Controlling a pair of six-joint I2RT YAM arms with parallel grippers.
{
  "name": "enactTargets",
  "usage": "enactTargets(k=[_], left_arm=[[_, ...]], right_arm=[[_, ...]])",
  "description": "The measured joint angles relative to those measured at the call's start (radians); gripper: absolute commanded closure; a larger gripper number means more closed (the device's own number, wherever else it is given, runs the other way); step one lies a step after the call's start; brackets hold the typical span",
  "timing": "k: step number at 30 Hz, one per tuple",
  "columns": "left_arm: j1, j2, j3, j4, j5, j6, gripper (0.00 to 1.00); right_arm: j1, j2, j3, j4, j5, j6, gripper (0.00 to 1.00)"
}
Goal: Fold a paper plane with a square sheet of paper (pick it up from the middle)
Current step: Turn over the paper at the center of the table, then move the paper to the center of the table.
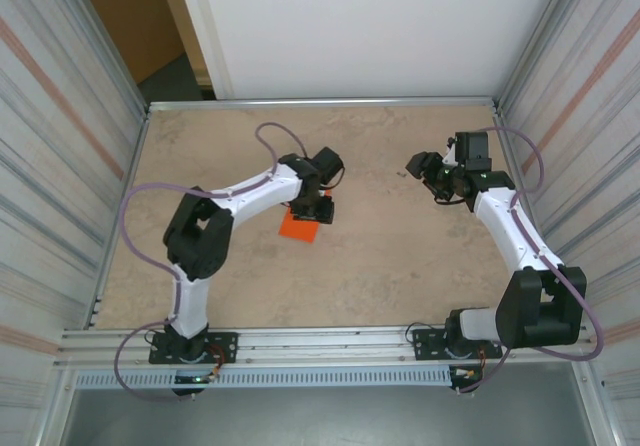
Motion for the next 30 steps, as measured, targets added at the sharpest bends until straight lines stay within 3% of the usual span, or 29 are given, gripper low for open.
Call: enactTargets(k=[5, 13, 21, 30], left_arm=[[0.149, -0.195, -0.209, 0.201, 0.18, -0.062, 0.37], [0.406, -0.422, -0.529, 0.42, 0.308, -0.168, 0.02], [0.51, -0.539, -0.634, 0.448, 0.354, -0.169, 0.01], [0.515, -0.523, -0.634, 0.456, 0.377, -0.171, 0.01]], right_arm=[[0.114, 0.072, 0.016, -0.004, 0.015, -0.001, 0.47], [0.412, 0.323, 0.148, 0.005, 0.027, 0.0, 0.63], [0.579, 0.539, 0.295, 0.016, 0.01, -0.01, 0.7], [0.625, 0.739, 0.452, -0.062, -0.035, -0.098, 0.7]])
